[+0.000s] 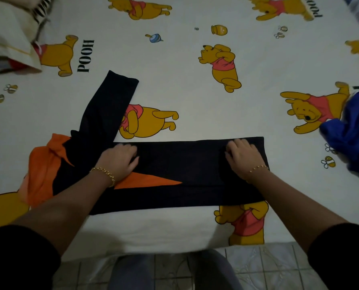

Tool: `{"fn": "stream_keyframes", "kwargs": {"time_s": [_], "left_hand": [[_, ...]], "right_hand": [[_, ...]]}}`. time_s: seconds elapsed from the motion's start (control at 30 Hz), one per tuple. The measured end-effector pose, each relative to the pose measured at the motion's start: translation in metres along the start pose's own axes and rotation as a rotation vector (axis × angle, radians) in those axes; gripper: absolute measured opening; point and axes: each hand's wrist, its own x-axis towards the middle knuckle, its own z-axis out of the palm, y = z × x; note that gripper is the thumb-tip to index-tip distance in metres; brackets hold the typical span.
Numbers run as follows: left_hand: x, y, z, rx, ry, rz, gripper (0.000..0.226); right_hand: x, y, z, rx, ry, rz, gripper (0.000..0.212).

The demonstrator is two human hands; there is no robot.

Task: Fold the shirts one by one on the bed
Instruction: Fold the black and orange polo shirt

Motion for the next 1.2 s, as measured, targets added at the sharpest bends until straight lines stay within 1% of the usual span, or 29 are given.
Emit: {"fn": "stream_keyframes", "kwargs": {"time_s": [0.03, 0.1, 0.13, 0.2, 0.27, 0.3, 0.33, 0.43, 0.5, 0.57, 0.6, 0.67, 0.77, 0.87, 1.03, 1.1, 1.2], "left_hand": [[0.008, 0.003, 0.003, -0.050, 0.053, -0.034, 0.024], [0.024, 0.009, 0.010, -0.119, 0.125, -0.145, 0.035], [0.030, 0.012, 0.013, -0.167, 0.123, -0.204, 0.038], [0.035, 0.016, 0.023, -0.260, 0.071, -0.306, 0.033], [0.037, 0.017, 0.033, -0.235, 0.039, -0.367, 0.024], [0.036, 0.016, 0.037, -0.210, 0.049, -0.396, 0.022], [0.036, 0.015, 0.039, -0.192, 0.071, -0.425, 0.022], [0.038, 0.016, 0.043, -0.202, 0.155, -0.469, 0.022], [0.036, 0.026, 0.045, -0.233, 0.221, -0.454, 0.025], [0.032, 0.042, 0.047, -0.262, 0.246, -0.403, 0.039], [0.029, 0.052, 0.049, -0.276, 0.233, -0.362, 0.046], [0.023, 0.074, 0.055, -0.282, 0.179, -0.252, 0.055], [0.012, 0.100, 0.067, -0.235, 0.076, -0.105, 0.060], [0.005, 0.101, 0.076, -0.185, 0.042, -0.072, 0.060], [-0.005, 0.077, 0.079, -0.179, 0.032, -0.188, 0.059], [-0.010, 0.063, 0.076, -0.129, 0.012, -0.176, 0.060], [-0.017, 0.042, 0.071, -0.044, -0.017, -0.127, 0.060]], "right_hand": [[0.009, -0.001, 0.001, 0.003, 0.031, 0.013, 0.020], [0.028, 0.000, 0.005, 0.010, 0.029, 0.038, 0.027], [0.035, 0.001, 0.006, 0.008, -0.010, 0.051, 0.032], [0.046, 0.005, 0.008, -0.035, -0.119, 0.078, 0.035], [0.052, 0.011, 0.007, -0.121, -0.215, 0.115, 0.029], [0.054, 0.013, 0.006, -0.161, -0.236, 0.134, 0.028], [0.055, 0.015, 0.006, -0.188, -0.232, 0.151, 0.026], [0.057, 0.015, 0.008, -0.193, -0.121, 0.186, 0.025], [0.052, 0.004, 0.015, -0.112, -0.026, 0.202, 0.028], [0.041, -0.019, 0.024, 0.015, 0.070, 0.186, 0.033], [0.035, -0.033, 0.029, 0.056, 0.096, 0.165, 0.040], [0.020, -0.064, 0.039, 0.110, 0.089, 0.124, 0.054], [0.000, -0.090, 0.055, 0.180, 0.016, 0.078, 0.064], [-0.017, -0.072, 0.063, 0.141, -0.040, 0.108, 0.066], [-0.045, -0.005, 0.062, 0.082, -0.041, 0.343, 0.063], [-0.050, 0.004, 0.057, 0.063, -0.063, 0.358, 0.064], [-0.039, -0.012, 0.048, 0.070, -0.068, 0.322, 0.067]]}}
